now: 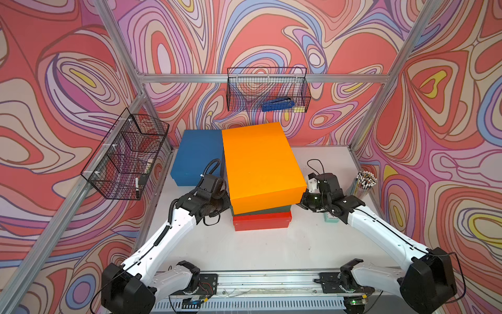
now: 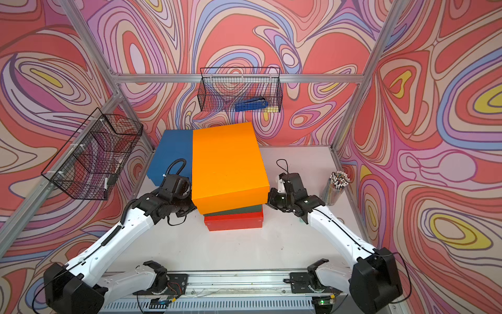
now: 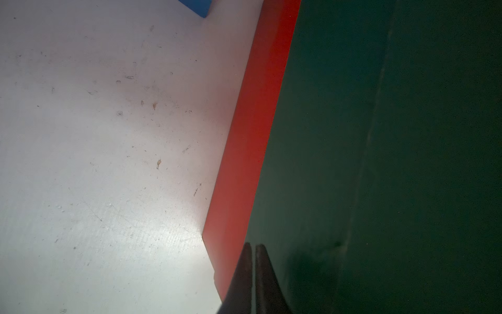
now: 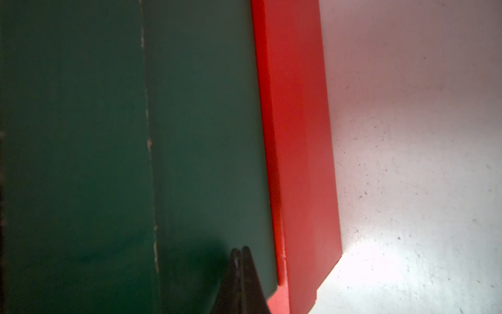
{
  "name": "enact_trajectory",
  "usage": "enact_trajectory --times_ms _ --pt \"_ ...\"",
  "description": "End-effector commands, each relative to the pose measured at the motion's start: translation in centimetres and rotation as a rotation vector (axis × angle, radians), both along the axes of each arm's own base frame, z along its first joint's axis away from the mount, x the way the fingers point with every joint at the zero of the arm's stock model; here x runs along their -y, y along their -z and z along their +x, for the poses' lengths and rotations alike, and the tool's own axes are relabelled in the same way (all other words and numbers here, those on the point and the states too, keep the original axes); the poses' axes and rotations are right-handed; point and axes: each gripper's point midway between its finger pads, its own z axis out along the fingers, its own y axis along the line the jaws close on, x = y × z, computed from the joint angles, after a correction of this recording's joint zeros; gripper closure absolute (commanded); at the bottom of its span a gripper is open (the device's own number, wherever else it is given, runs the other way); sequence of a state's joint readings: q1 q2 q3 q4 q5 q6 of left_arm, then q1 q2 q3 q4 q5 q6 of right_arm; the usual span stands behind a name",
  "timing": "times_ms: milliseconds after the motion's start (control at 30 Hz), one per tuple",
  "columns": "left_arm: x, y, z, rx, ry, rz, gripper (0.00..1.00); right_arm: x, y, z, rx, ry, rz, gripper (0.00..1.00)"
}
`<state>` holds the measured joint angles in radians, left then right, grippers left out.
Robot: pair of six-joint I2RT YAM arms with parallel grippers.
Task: Stack the shoeboxes
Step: Adjust the shoeboxes in the shoebox.
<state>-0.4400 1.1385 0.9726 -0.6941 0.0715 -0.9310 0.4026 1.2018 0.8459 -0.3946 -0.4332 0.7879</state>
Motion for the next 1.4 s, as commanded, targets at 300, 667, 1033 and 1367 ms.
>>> enact_trajectory --times_ms 300,667,1033,1367 --pt "-0.3 -0.9 -0.5 0.028 0.032 -0.002 1.0 0.2 -0.6 1.2 0.061 -0.031 0.01 1.0" --pt "1.6 0.0 -0.9 -0.003 0.042 -0.156 1.0 -0.8 -1.9 0.9 0.042 -0.085 0.131 1.0" --pt "3.0 -1.0 -1.3 0.013 0.068 -0.19 1.0 -1.1 -3.9 -0.9 0.042 -0.103 0.203 1.0" --pt "3.6 -1.9 -2.2 0.025 0.083 -0.176 1.0 -1.2 -3.5 -1.6 0.022 -0.104 0.224 1.0"
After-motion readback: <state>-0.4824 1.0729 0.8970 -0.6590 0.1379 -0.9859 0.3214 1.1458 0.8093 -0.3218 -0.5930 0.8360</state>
